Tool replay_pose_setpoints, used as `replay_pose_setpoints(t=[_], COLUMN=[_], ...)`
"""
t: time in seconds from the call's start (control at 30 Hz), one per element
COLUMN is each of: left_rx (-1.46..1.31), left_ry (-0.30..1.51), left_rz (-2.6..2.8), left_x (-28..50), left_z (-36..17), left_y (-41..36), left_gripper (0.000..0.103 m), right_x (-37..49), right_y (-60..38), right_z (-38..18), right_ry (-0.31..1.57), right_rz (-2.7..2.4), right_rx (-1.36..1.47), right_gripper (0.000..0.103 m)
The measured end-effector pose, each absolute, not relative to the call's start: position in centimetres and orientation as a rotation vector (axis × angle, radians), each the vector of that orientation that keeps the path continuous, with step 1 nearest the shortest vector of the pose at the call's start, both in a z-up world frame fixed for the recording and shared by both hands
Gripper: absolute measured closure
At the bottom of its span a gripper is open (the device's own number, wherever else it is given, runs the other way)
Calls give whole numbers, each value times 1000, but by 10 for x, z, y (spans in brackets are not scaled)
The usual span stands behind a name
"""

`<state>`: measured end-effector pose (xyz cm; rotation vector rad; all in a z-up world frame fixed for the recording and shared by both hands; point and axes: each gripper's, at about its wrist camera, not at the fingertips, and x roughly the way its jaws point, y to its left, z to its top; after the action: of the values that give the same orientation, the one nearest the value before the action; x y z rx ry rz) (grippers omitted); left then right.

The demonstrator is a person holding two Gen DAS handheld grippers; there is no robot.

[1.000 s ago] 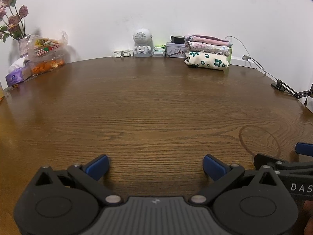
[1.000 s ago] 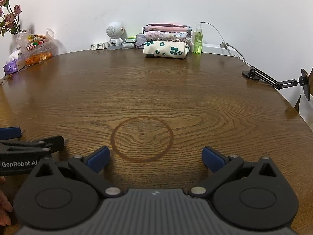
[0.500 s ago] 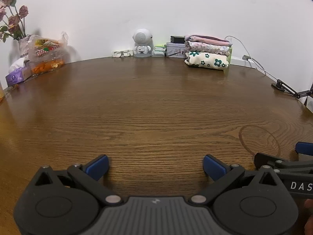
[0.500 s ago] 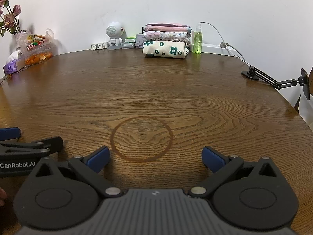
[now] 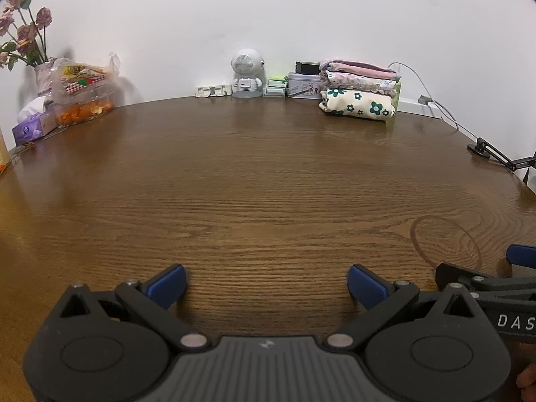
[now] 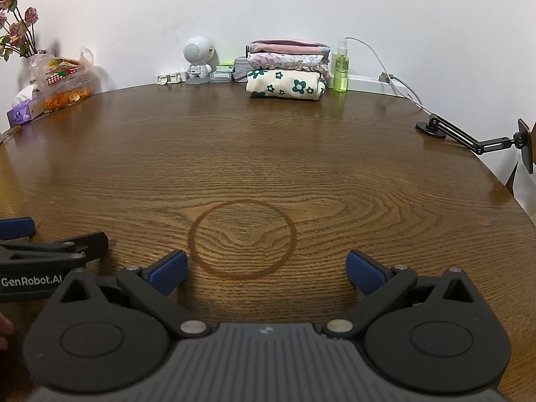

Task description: Fold clothes

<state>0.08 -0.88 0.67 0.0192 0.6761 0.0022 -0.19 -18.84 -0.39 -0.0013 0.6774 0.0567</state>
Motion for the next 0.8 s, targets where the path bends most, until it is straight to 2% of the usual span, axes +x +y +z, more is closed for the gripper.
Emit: replay_pose_setpoints(t=[0.8], left_rx=[20], left_ry=[676], left_rz=[1], left_x=[-1], left_z=[7], left_y=[-9], left_gripper=[0], right_x=[-3], right_y=[-186], right_z=[-3], right_ry=[676], right_rz=[52], right_rx=[-2], right_gripper=[1])
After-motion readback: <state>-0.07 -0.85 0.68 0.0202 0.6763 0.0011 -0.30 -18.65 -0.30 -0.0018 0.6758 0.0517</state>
